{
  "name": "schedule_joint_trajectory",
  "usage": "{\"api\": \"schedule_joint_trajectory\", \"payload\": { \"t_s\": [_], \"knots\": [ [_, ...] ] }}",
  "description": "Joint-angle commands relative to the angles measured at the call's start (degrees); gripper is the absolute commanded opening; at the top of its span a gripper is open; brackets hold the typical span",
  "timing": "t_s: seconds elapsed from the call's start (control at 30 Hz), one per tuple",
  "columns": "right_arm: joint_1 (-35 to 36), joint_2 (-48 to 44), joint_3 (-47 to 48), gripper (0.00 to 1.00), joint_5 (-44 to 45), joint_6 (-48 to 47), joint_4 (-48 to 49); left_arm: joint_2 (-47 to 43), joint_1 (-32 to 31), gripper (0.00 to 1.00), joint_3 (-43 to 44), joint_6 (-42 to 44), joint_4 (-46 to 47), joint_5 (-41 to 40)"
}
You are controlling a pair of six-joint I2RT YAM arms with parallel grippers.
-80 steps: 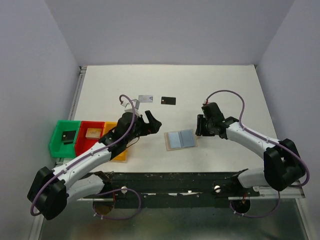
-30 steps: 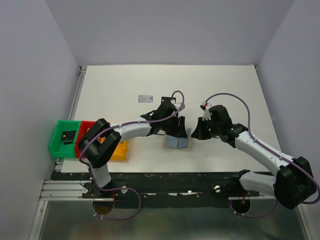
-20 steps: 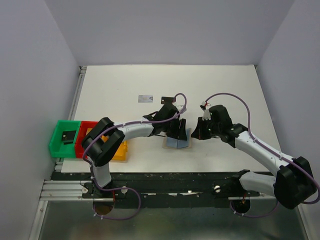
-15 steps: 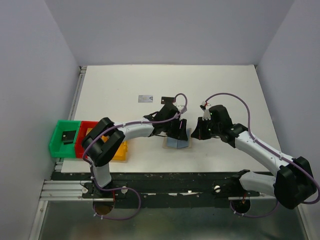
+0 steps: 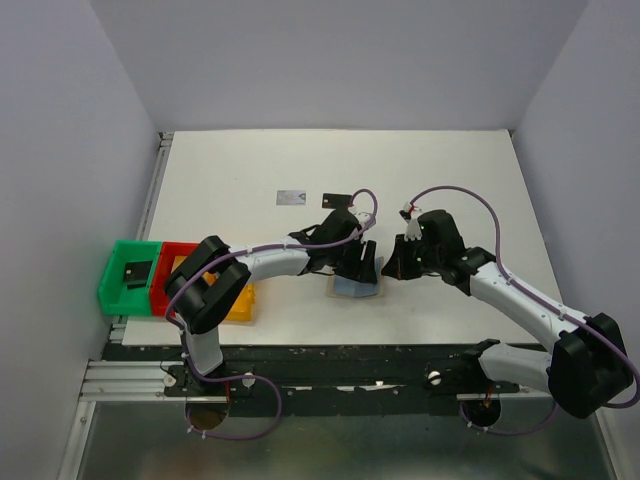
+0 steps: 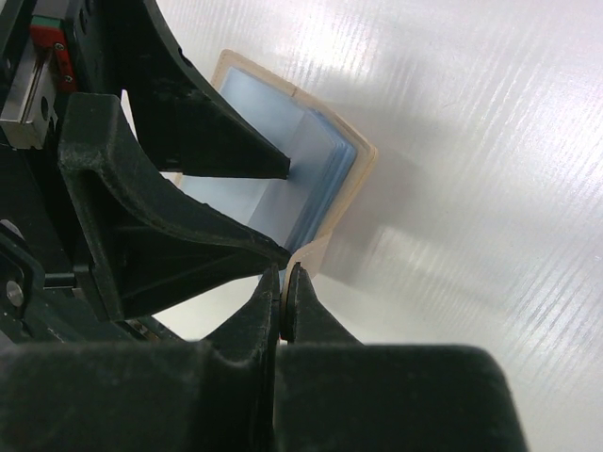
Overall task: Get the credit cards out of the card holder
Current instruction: Remove the credit card from the card holder.
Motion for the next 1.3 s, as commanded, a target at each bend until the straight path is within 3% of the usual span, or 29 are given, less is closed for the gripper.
{"api": "schedule_joint_trajectory", "payload": {
  "t_s": [0.0, 0.23, 0.73, 1.27],
  "knots": [
    [-0.1, -0.9, -0.6, 0.0, -1.3, -0.8, 1.5, -0.7, -0.8, 0.67, 1.5, 0.8, -1.4, -1.7],
    [-0.1, -1.3, -0.5, 0.0, -1.6, -0.9, 1.3, -0.2, -1.1, 0.65, 2.1, 1.1, -2.7, -3.2],
    [0.0, -2.2, -0.4, 0.0, -0.8, -1.6, 0.2, -6.0, -0.9, 0.63, -2.0, -0.1, -6.2, -15.7],
    [-0.1, -2.3, 0.1, 0.0, -0.6, -2.8, -1.6, -11.4, 2.7, 0.63, -6.9, -1.1, -6.7, -18.1]
  ]
}}
